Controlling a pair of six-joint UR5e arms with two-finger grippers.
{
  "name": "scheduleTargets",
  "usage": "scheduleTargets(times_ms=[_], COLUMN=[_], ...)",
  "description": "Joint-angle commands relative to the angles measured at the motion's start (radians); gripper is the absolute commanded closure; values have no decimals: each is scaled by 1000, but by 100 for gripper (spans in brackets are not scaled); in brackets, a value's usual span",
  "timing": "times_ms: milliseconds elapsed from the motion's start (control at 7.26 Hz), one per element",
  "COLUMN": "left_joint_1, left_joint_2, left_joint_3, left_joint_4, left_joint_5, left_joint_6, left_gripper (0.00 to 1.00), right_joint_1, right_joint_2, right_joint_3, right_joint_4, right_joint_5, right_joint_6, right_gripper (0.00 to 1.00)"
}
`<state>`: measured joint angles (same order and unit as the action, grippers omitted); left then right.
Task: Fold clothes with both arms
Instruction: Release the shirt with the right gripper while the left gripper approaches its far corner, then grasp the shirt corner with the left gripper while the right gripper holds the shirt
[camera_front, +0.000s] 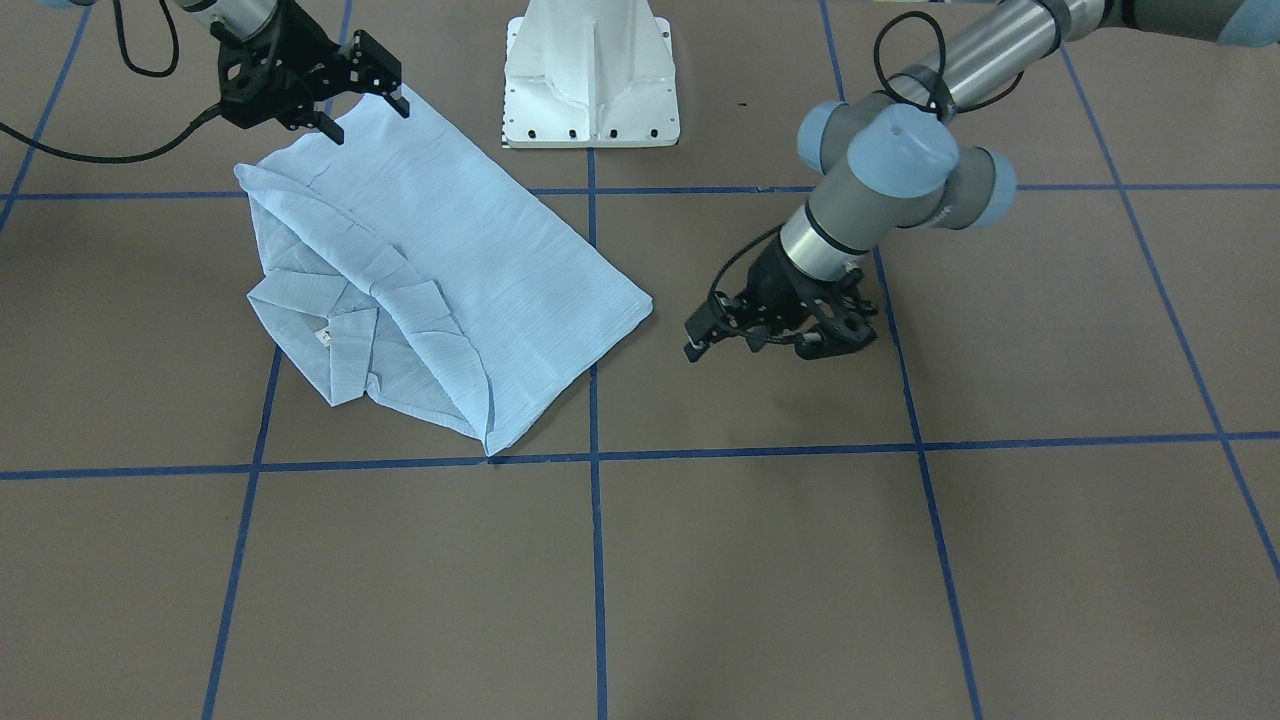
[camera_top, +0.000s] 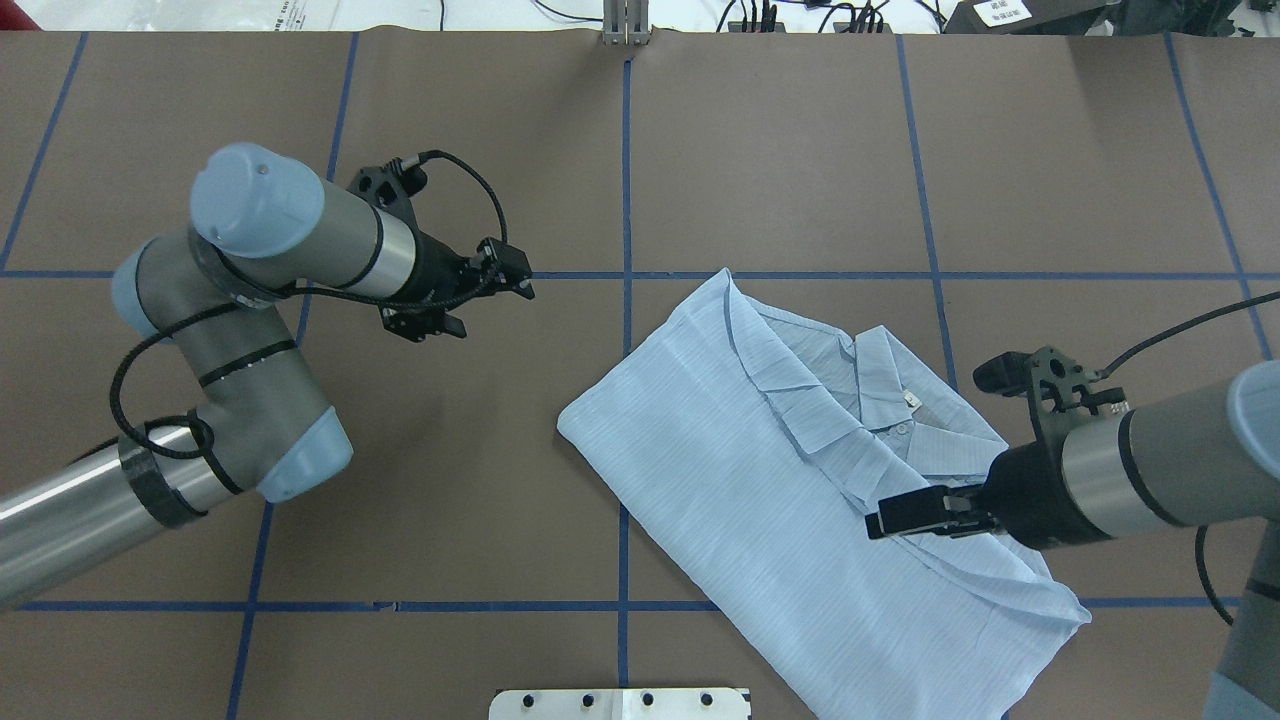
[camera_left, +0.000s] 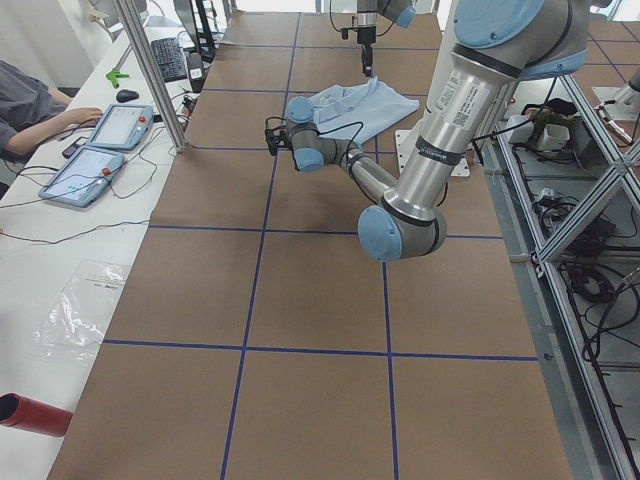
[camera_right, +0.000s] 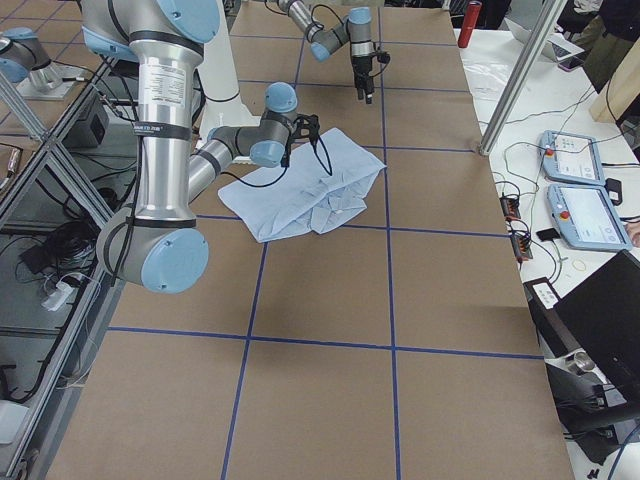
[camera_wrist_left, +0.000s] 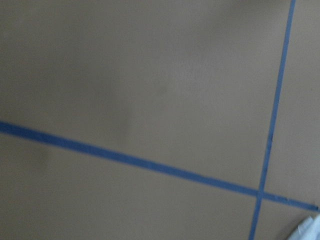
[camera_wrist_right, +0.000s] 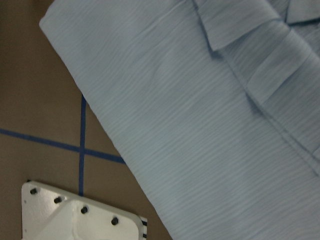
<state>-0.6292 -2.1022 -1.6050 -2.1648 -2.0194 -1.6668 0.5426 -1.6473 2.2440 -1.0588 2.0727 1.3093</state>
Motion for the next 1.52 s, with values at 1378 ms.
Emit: scheduleTargets(times_ms=[1378], left_joint_1=[215], left_joint_2=[-87], left_joint_3=[34], left_joint_4=[118], left_joint_5=[182], left_joint_6=[-128], left_gripper=[21], right_joint_1=[105], right_joint_2=[17], right_joint_3=[-52], right_joint_4=[2], right_joint_5=[1], right_joint_6=[-10], right_gripper=[0])
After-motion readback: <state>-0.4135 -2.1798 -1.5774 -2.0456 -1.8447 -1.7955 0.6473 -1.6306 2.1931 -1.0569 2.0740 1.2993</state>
